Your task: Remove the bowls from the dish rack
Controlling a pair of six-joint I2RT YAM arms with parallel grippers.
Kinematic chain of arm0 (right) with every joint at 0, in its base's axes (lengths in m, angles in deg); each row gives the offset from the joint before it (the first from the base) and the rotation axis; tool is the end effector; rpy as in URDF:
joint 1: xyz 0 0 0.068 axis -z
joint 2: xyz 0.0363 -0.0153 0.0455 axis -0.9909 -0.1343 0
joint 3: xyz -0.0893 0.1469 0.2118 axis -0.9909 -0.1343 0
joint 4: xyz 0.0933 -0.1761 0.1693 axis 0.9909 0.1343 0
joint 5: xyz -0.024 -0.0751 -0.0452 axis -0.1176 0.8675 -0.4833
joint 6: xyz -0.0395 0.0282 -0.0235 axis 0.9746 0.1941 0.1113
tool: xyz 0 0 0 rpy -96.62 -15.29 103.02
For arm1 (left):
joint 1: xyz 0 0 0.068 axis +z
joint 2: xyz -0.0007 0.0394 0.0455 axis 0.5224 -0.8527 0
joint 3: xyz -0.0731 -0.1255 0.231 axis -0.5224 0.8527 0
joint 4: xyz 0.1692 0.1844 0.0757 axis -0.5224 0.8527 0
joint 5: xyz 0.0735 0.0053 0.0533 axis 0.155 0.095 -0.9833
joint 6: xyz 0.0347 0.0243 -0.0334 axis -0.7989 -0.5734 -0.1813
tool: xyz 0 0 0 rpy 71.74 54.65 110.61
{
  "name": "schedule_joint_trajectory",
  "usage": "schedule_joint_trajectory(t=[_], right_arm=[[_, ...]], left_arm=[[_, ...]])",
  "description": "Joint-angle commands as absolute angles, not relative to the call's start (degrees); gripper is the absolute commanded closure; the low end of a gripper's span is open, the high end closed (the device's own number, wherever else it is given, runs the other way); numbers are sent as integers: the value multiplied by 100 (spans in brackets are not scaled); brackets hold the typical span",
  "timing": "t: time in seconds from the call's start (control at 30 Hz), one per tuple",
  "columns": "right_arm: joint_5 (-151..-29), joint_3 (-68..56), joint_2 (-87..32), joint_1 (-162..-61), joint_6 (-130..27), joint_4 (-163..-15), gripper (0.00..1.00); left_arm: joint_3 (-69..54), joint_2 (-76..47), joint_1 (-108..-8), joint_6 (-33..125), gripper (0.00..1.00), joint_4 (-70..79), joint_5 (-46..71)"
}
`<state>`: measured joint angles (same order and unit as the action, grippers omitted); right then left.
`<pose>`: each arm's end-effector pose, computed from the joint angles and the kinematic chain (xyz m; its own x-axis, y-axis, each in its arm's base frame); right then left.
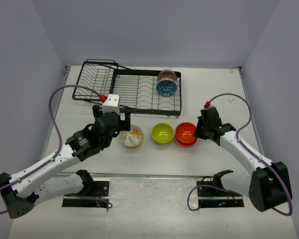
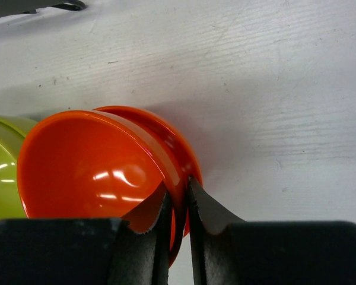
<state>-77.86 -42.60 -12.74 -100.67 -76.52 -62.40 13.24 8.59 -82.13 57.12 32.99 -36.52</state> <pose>0.2125 0.0676 0.2087 -0.7929 0.2933 -0.5340 0.1808 0.9503 0.2535 0.1416 -0.1359 0.3326 -0.3514 -0.0277 -0.9358 0.0925 0.9936 -0.0641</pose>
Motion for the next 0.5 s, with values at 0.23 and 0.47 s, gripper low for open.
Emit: schedule_joint_trajectory(t=[0.23, 0.47], right_arm=[[-7962, -4080, -1458, -10091, -7437, -6295, 79], [-8111, -3966, -1186, -10091, -7375, -6102, 71]], left_arm=[[1305, 847, -8186, 5749, 0, 3253, -3510], [1270, 821, -8186, 5687, 0, 3253, -3466]])
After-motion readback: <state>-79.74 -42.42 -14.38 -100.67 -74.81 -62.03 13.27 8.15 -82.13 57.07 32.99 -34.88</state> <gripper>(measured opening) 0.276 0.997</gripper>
